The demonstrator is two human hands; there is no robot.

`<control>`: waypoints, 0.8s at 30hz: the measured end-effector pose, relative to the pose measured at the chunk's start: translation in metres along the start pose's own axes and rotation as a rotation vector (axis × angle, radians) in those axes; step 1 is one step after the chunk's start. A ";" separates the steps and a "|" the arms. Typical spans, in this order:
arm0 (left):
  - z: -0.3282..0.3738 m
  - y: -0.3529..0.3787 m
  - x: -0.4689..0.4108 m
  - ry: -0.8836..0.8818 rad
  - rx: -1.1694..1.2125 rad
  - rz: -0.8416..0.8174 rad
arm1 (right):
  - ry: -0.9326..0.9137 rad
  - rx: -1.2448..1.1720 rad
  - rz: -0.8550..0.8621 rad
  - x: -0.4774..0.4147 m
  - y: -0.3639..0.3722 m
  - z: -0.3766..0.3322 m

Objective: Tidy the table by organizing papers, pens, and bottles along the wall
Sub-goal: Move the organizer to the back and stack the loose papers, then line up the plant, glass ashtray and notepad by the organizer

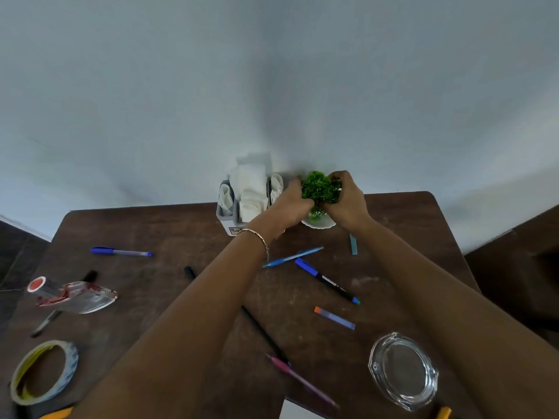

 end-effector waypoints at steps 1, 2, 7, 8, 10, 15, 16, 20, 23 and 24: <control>0.002 -0.001 0.001 -0.001 0.003 0.005 | -0.005 -0.001 -0.006 0.001 -0.002 0.000; 0.005 -0.001 0.004 -0.005 0.008 0.011 | -0.010 -0.003 -0.017 0.003 -0.004 0.001; 0.016 -0.001 0.024 0.016 0.027 0.049 | -0.017 -0.038 -0.096 0.020 -0.020 0.002; 0.019 -0.002 0.030 0.020 0.030 0.062 | -0.011 -0.047 -0.094 0.025 -0.024 0.002; 0.022 0.000 0.045 0.044 0.019 0.115 | -0.004 -0.044 -0.071 0.039 -0.033 0.003; 0.020 0.019 0.086 0.100 0.054 0.259 | -0.046 -0.048 -0.018 0.085 -0.053 0.013; 0.018 0.027 0.096 0.089 0.080 0.241 | -0.049 -0.047 -0.023 0.098 -0.055 0.019; 0.009 0.068 0.140 0.006 0.208 0.193 | 0.011 -0.021 -0.048 0.156 -0.060 0.059; 0.001 0.108 0.174 -0.114 0.392 0.164 | -0.007 0.069 -0.102 0.203 -0.062 0.093; -0.002 0.120 0.184 -0.154 0.403 0.128 | -0.006 0.106 -0.113 0.216 -0.065 0.104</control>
Point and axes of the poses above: each hand's wrist, its own x-axis away from the middle knuckle, its own y-axis out of the palm, z = x × y, the point moved 2 cm from there along -x, towards the middle knuckle, and after that the axes turned 13 degrees about y, right-handed, at the moved point
